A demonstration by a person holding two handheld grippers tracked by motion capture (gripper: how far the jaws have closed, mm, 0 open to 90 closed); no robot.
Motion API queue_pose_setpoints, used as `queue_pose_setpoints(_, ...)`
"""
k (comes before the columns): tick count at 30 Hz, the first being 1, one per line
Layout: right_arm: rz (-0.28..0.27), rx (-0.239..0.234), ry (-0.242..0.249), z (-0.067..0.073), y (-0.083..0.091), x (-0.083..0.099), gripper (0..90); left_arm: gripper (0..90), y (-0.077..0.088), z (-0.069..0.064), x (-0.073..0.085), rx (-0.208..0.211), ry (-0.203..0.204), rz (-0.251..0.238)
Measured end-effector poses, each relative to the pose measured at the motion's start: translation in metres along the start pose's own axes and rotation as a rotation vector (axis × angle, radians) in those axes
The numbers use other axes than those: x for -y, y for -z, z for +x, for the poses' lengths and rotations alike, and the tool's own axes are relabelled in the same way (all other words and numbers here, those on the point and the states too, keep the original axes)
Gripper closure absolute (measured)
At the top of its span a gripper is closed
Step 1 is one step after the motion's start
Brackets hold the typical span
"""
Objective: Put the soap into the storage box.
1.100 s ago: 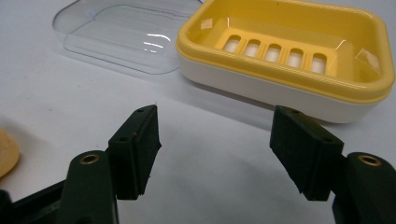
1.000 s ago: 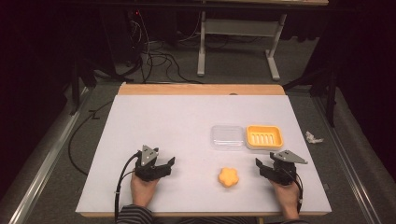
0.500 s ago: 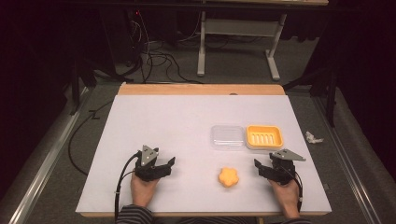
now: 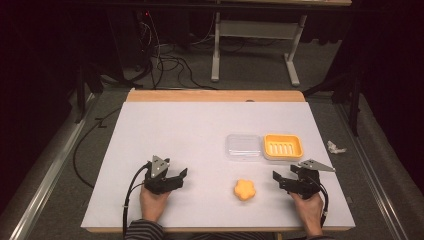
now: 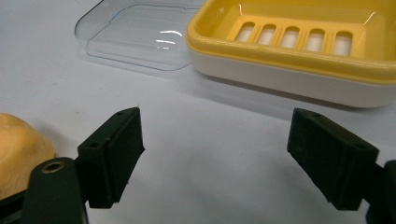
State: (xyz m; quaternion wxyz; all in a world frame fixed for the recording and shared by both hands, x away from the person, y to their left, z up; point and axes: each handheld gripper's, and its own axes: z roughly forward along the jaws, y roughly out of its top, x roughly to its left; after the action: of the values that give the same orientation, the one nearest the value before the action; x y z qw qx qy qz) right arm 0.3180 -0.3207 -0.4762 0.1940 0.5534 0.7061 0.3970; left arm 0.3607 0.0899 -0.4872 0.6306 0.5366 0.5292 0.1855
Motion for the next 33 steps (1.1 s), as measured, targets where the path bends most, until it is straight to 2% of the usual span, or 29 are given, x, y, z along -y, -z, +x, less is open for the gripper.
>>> queue_pose_setpoints(1, 0.019, -0.005, 0.004, 0.001, 0.001, 0.001, 16.4, 24.5, 0.0, 0.0, 0.0, 0.001, 0.002, 0.001)
queue_pose_setpoints(4, 0.028, -0.005, 0.009, 0.004, 0.002, 0.002, 17.8, 24.5, 0.0, 0.0, 0.0, -0.001, 0.001, 0.0)
queue_pose_setpoints(8, 0.021, -0.033, 0.037, 0.007, 0.009, 0.003, 19.4, 24.5, -0.001, 0.0, 0.0, -0.006, -0.002, 0.004)
queue_pose_setpoints(16, 0.021, -0.051, 0.075, 0.018, 0.017, 0.008, 25.4, 24.6, 0.0, 0.0, 0.0, -0.003, 0.0, 0.004)
queue_pose_setpoints(24, 0.006, -0.072, 0.131, 0.035, 0.024, 0.009, 29.6, 24.6, 0.0, 0.0, 0.0, -0.003, 0.002, 0.005)
queue_pose_setpoints(27, 0.011, -0.097, 0.144, 0.042, 0.026, 0.009, 30.1, 24.6, 0.0, 0.001, 0.0, -0.004, 0.004, 0.006)
queue_pose_setpoints(32, 0.02, -0.111, 0.161, 0.049, 0.026, 0.008, 30.1, 24.8, -0.001, 0.0, 0.0, -0.003, 0.004, 0.007)
queue_pose_setpoints(33, 0.024, -0.116, 0.172, 0.054, 0.025, 0.008, 30.1, 24.8, -0.001, 0.0, 0.0, -0.002, 0.005, 0.007)
